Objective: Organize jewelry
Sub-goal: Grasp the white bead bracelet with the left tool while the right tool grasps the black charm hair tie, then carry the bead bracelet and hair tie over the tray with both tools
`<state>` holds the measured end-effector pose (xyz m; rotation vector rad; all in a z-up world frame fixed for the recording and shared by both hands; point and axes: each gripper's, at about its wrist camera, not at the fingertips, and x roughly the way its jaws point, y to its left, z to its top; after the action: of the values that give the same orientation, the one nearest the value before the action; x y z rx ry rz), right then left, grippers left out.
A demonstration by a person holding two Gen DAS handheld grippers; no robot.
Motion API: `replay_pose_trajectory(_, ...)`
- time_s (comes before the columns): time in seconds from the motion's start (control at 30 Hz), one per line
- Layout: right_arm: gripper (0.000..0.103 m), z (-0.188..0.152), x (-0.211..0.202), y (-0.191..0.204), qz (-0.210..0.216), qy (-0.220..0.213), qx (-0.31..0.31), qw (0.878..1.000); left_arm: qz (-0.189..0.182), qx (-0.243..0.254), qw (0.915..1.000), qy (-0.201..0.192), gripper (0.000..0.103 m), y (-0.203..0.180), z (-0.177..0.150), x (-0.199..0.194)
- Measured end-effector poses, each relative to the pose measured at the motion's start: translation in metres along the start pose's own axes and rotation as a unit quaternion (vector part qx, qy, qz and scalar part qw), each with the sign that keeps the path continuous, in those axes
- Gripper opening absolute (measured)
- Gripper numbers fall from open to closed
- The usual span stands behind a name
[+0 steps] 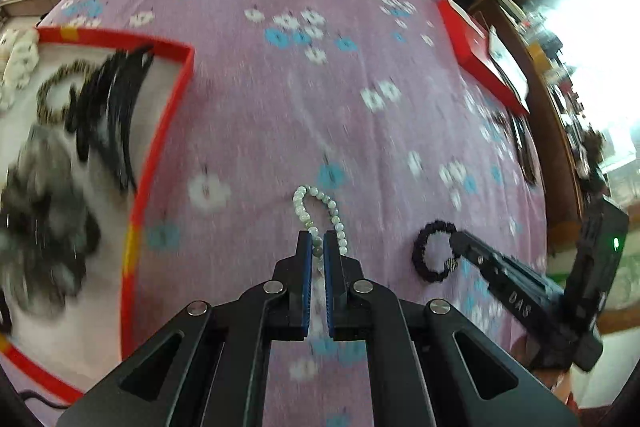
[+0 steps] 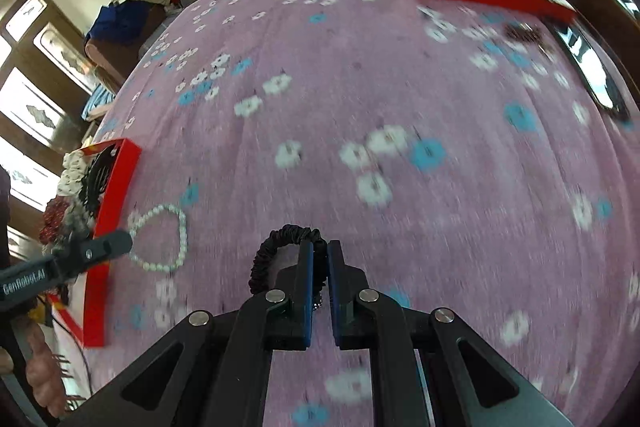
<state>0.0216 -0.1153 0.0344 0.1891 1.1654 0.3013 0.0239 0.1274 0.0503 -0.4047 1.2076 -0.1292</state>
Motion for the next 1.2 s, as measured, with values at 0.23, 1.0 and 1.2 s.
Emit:
replay_pose_trajectory(0.23,0.007,-0.036,-0.017,-0.009,0.003,0.004,0.006,1.0,0.034,0.039,0.9986,0.009,0.005,-0.002,-0.049,-0.005)
replay_pose_trajectory(1.0,0.008,-0.06,-0.076,0.02,0.03,-0.048,-0.033,0.998,0.023,0.023,0.9951,-0.093,0.005,-0.002,-0.077,-0.122)
replay_pose_trajectory(1.2,0.008,-0.065,-0.083,0.034,0.044,-0.053,-0.049,0.996,0.034,0.011,0.9923,-0.119,0.005,0.004,-0.081,-0.15)
